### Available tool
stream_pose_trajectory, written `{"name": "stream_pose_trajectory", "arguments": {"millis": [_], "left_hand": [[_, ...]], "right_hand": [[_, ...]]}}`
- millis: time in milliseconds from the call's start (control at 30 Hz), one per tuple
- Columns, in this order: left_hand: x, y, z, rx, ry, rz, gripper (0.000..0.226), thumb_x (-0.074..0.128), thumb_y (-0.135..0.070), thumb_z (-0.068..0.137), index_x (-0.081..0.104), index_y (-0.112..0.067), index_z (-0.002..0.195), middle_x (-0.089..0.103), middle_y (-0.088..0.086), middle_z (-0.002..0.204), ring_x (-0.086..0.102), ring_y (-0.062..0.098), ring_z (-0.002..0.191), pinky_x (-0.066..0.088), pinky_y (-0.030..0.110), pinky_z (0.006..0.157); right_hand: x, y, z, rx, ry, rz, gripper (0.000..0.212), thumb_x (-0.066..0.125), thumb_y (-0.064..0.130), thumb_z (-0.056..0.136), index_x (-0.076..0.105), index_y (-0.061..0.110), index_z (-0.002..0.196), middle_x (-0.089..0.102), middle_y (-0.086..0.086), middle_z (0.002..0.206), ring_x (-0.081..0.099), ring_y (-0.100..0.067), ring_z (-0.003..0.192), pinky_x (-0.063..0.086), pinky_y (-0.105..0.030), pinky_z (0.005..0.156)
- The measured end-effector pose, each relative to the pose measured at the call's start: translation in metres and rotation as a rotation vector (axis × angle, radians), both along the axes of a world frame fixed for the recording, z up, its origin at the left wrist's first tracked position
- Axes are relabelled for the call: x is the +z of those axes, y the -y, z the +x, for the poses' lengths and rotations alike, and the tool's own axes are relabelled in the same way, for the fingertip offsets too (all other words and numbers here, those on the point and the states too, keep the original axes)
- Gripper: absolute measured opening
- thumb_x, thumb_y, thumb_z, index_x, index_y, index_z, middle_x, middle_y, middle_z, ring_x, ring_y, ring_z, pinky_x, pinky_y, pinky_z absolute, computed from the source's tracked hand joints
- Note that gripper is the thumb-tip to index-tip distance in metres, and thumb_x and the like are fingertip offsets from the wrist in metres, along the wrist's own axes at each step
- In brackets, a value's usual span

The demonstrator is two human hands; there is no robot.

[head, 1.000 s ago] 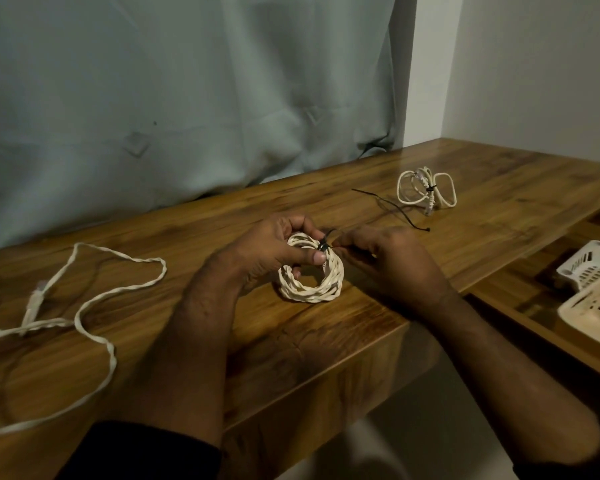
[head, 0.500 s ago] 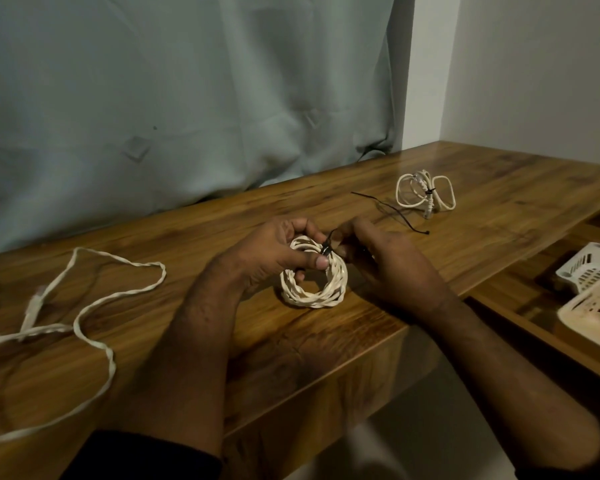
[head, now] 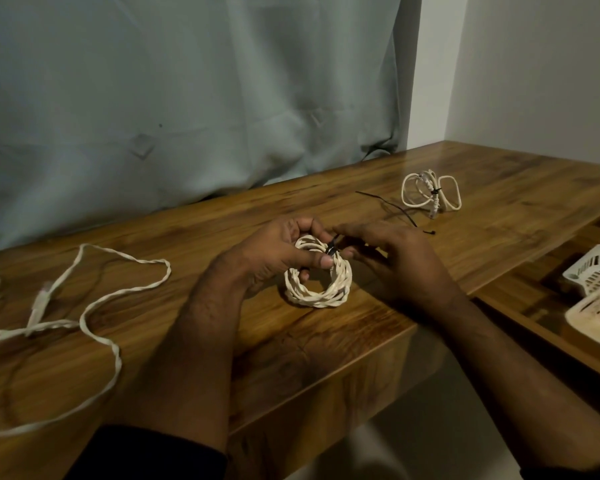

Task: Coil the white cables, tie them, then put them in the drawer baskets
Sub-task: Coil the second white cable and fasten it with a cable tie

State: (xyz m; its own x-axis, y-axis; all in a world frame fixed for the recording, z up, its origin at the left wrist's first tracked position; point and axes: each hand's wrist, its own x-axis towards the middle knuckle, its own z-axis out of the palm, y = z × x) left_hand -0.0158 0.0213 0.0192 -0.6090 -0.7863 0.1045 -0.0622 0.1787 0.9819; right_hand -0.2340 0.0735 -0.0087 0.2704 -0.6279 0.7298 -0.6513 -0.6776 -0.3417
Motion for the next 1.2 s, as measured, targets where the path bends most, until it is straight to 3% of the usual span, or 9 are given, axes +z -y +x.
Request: {"name": "stream_pose_trajectory", "arguments": {"millis": [133,300,433,533,700,867,1033,1200], "left_hand": [[-0.001,0.002,0.001,0.072,-0.004,-0.044,0.028,0.079,0.009,0.077,0.066,-0.01,0.092,0.075,0.012,0.089,0.067,0.012,0.066,0.053,0.021,0.048],[0.0,0.001,0.001,0.092,-0.018,-0.041,0.028,0.081,0.009,0.075,0.067,-0.009,0.092,0.073,0.01,0.088,0.066,0.009,0.062,0.053,0.021,0.047],[-0.001,0.002,0.001,0.075,-0.024,-0.027,0.028,0.083,0.004,0.073,0.068,-0.012,0.09,0.074,0.015,0.093,0.067,0.013,0.066,0.052,0.021,0.047],[-0.001,0.002,0.002,0.068,-0.027,-0.011,0.027,0.083,0.005,0.074,0.068,-0.011,0.091,0.073,0.016,0.093,0.068,0.013,0.067,0.052,0.021,0.046],[-0.002,0.001,0.0,0.028,-0.015,0.022,0.034,0.085,-0.003,0.067,0.068,-0.009,0.096,0.072,0.007,0.085,0.067,0.011,0.067,0.052,0.02,0.046],[-0.001,-0.002,-0.001,0.041,-0.008,0.041,0.034,0.085,-0.001,0.067,0.071,-0.008,0.097,0.073,0.01,0.085,0.066,0.012,0.062,0.052,0.019,0.046],[-0.001,-0.001,0.001,0.098,-0.003,0.015,0.03,0.082,0.007,0.072,0.072,-0.007,0.097,0.074,0.012,0.086,0.065,0.013,0.061,0.052,0.019,0.045],[0.0,0.001,0.002,0.144,0.015,-0.006,0.033,0.083,0.007,0.074,0.072,-0.006,0.103,0.076,0.009,0.088,0.067,0.011,0.062,0.052,0.02,0.045]], "right_hand": [[0.002,-0.005,0.003,0.021,-0.008,0.046,0.04,0.07,0.01,0.094,0.067,0.015,0.134,0.07,0.007,0.126,0.061,0.003,0.115,0.044,-0.006,0.096],[0.002,-0.003,0.003,0.019,-0.005,0.07,0.034,0.064,0.018,0.097,0.07,0.016,0.131,0.073,0.004,0.124,0.067,-0.004,0.112,0.053,-0.025,0.097],[0.001,-0.001,0.001,0.022,0.011,0.059,0.031,0.068,0.013,0.097,0.072,0.016,0.127,0.076,0.005,0.118,0.069,-0.003,0.107,0.055,-0.026,0.092],[0.0,-0.003,0.003,0.013,-0.004,0.028,0.031,0.069,0.015,0.096,0.071,0.016,0.127,0.076,0.003,0.118,0.068,-0.001,0.105,0.052,-0.017,0.091],[-0.002,-0.005,0.004,-0.014,-0.016,-0.012,0.025,0.07,0.021,0.096,0.073,0.018,0.122,0.077,0.006,0.111,0.07,-0.003,0.096,0.055,-0.024,0.083],[-0.004,0.0,0.001,-0.016,-0.007,0.021,0.018,0.072,0.022,0.095,0.073,0.016,0.112,0.076,0.007,0.102,0.07,-0.006,0.087,0.055,-0.033,0.076],[-0.001,0.001,0.001,0.046,-0.013,0.041,0.026,0.072,0.011,0.094,0.074,0.013,0.12,0.076,0.007,0.117,0.069,0.001,0.104,0.048,-0.009,0.088],[-0.001,0.006,0.001,0.063,0.017,0.091,0.027,0.068,0.001,0.093,0.073,0.013,0.117,0.076,0.006,0.114,0.069,0.001,0.103,0.051,-0.013,0.087]]}}
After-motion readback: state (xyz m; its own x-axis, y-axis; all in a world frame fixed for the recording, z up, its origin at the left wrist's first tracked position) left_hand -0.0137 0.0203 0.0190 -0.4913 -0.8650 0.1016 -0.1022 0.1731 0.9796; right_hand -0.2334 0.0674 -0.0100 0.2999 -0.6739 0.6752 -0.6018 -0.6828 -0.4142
